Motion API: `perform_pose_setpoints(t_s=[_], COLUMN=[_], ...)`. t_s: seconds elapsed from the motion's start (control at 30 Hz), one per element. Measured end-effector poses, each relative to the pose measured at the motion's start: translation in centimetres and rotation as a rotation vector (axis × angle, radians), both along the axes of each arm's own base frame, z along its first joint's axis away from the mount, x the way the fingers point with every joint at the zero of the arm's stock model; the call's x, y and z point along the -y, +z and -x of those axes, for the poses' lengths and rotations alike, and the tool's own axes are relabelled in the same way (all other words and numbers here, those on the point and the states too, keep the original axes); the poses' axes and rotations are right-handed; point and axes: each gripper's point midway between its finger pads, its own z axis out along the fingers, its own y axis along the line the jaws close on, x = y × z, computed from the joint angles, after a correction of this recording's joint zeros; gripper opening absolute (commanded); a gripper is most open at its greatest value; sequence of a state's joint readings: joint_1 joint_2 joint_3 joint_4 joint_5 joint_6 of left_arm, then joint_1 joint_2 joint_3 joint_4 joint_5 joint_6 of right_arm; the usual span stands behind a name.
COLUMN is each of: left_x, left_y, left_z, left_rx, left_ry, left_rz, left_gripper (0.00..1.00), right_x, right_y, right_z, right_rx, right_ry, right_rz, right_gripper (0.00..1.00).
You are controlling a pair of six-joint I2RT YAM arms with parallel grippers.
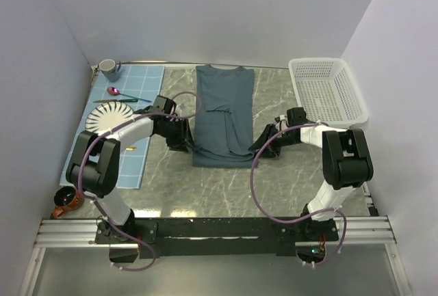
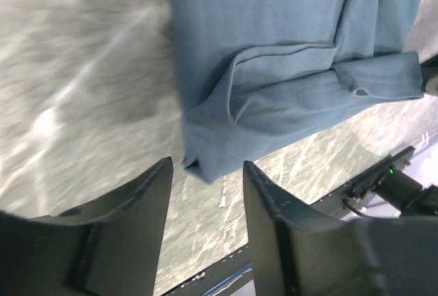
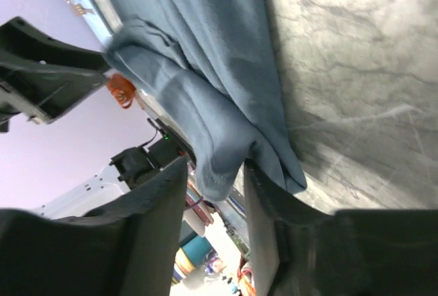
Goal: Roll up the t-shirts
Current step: Roll the T-shirt to the center of the board.
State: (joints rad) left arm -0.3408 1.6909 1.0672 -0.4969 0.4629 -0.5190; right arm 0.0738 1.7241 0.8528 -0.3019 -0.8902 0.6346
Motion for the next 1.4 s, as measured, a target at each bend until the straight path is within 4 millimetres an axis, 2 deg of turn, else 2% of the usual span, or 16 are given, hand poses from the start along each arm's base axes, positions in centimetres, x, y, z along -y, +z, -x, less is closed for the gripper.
perform_pose_setpoints(t_s=[0.1, 0.17, 0.23, 0.3, 0.33, 0.37, 0.43, 0.47, 0.53, 0.6, 0.7, 0.8, 1.0, 1.27, 1.37, 1.4], left_x=[-1.3, -1.9, -1.9, -1.5, -1.2, -0.7, -0.2, 0.1, 0.7, 1.3, 1.8, 2.3, 2.9, 3.0, 3.0, 3.1], left_y=[1.1, 2.4, 3.8, 4.6, 4.5, 4.0, 3.1, 2.6, 1.8, 1.4, 0.6, -0.1, -1.4, -2.8, -2.9, -2.8], left_z=[-0.2, -0.3, -0.2, 0.7, 1.3, 2.4, 3.6, 4.3, 5.1, 5.0, 4.2, 3.4, 3.0, 3.0, 2.9, 2.8], left_rx=[0.047, 0.098, 0.158, 0.205, 0.207, 0.206, 0.183, 0.165, 0.137, 0.132, 0.123, 0.109, 0.077, 0.035, 0.028, 0.029], left_ry=[0.006, -0.002, -0.019, -0.050, -0.063, -0.093, -0.126, -0.142, -0.169, -0.184, -0.185, -0.181, -0.184, -0.185, -0.186, -0.191], left_rz=[-0.039, -0.045, -0.035, -0.011, 0.000, 0.013, 0.022, 0.027, 0.031, 0.042, 0.048, 0.051, 0.050, 0.034, 0.031, 0.031], left_gripper=[0.55, 0.51, 0.41, 0.27, 0.12, 0.07, 0.03, 0.04, 0.05, 0.05, 0.05, 0.05, 0.06, 0.12, 0.21, 0.28], right_x=[0.3, 0.7, 1.2, 1.6, 1.9, 2.0, 2.0, 1.8, 1.1, -0.2, -2.3, -3.5, -3.6, -4.2, -4.0, -4.0], right_y=[0.3, 0.9, 1.9, 3.0, 3.6, 4.1, 5.0, 5.3, 5.5, 5.2, 4.5, 3.8, 1.6, 0.8, 0.4, 0.3], right_z=[0.3, 0.5, 0.2, -0.8, -1.5, -2.1, -3.1, -3.4, -3.6, -3.1, -1.0, 0.7, 2.6, 3.4, 3.5, 3.6], right_rx=[0.010, 0.049, 0.130, 0.245, 0.315, 0.365, 0.481, 0.530, 0.611, 0.684, 0.774, 0.832, 0.871, 0.956, 0.967, 0.974], right_ry=[0.004, 0.018, 0.055, 0.104, 0.136, 0.161, 0.244, 0.293, 0.406, 0.531, 0.734, 0.882, 1.079, 1.229, 1.266, 1.281], right_rz=[0.021, 0.043, 0.083, 0.129, 0.160, 0.179, 0.218, 0.230, 0.252, 0.258, 0.248, 0.231, 0.222, 0.221, 0.222, 0.221], right_gripper=[0.57, 0.57, 0.56, 0.48, 0.41, 0.28, 0.21, 0.16, 0.13, 0.10, 0.07, 0.05, 0.05, 0.04, 0.04, 0.05])
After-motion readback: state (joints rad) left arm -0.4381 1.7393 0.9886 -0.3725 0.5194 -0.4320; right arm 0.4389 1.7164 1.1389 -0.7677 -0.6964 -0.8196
